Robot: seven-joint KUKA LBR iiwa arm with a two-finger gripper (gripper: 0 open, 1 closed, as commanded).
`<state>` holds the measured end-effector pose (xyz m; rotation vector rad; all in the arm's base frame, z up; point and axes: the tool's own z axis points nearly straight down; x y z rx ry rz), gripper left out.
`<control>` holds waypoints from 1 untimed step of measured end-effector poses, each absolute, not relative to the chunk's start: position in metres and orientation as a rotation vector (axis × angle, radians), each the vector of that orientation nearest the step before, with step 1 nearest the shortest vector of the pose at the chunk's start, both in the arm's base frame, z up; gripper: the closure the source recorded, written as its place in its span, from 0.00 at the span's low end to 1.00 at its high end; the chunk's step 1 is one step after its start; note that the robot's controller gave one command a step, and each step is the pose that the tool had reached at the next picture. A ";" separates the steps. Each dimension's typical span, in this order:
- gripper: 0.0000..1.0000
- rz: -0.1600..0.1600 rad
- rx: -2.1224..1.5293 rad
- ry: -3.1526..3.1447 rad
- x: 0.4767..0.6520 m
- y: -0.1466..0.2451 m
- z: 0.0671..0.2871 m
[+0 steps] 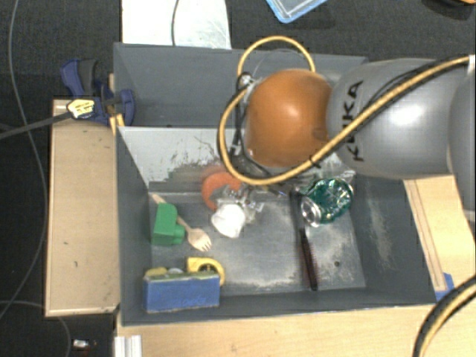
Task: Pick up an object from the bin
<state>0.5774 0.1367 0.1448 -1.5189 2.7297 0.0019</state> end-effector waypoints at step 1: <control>1.00 0.003 -1.511 2.734 0.577 0.137 0.161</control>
Offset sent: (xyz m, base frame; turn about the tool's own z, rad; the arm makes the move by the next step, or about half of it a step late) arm -0.0004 0.0000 0.0362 0.0031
